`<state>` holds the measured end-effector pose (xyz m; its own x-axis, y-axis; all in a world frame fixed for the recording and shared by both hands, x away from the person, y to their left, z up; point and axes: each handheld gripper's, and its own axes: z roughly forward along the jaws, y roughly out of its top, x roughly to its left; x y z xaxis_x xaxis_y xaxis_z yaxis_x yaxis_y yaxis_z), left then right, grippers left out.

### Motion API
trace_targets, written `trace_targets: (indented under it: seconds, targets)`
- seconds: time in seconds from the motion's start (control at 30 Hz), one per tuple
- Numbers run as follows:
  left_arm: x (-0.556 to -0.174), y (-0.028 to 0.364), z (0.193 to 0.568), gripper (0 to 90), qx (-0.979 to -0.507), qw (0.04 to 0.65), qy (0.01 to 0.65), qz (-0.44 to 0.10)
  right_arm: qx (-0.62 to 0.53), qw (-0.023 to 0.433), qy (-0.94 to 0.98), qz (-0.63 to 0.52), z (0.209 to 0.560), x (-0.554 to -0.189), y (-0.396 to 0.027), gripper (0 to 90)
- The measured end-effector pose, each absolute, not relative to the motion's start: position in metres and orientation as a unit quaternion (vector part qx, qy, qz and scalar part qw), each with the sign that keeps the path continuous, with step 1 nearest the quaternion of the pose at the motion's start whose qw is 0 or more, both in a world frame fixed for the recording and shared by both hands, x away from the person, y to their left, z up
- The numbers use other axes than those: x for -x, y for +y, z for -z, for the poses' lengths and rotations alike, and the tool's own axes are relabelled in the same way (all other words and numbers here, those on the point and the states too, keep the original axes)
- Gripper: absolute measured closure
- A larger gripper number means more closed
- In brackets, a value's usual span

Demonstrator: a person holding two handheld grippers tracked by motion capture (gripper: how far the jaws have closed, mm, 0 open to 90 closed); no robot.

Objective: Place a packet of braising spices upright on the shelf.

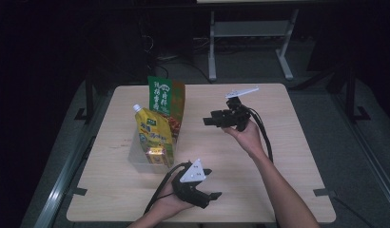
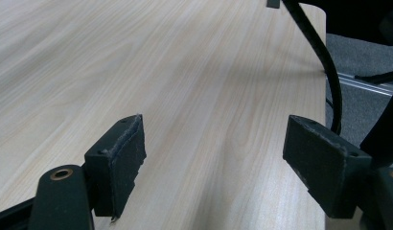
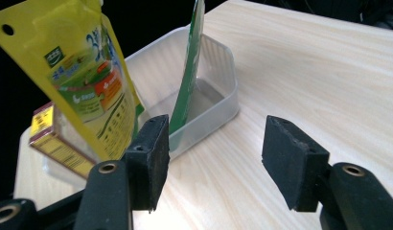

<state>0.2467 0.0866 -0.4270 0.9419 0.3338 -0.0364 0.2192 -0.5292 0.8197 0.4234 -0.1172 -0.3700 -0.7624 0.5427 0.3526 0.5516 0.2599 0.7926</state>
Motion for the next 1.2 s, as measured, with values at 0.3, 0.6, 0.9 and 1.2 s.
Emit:
trace_targets:
  seconds: [0.3,0.6,0.9,1.2]
  targets:
    - [-0.248,0.087,0.426,21.8,-0.871,0.459,0.163,-0.063,0.353,0.005,-0.793,0.497,0.373,-0.412,-0.139,38.6]
    - [-0.249,0.088,0.427,21.6,-0.872,0.457,0.163,-0.064,0.358,0.013,-0.79,0.498,0.378,-0.4,-0.157,36.7]
    - [-0.249,0.089,0.428,21.6,-0.869,0.461,0.168,-0.063,0.36,0.013,-0.786,0.503,0.38,-0.391,-0.172,34.7]
    - [-0.251,0.091,0.427,21.6,-0.87,0.46,0.167,-0.066,0.368,0.015,-0.783,0.502,0.387,-0.38,-0.184,33.9]
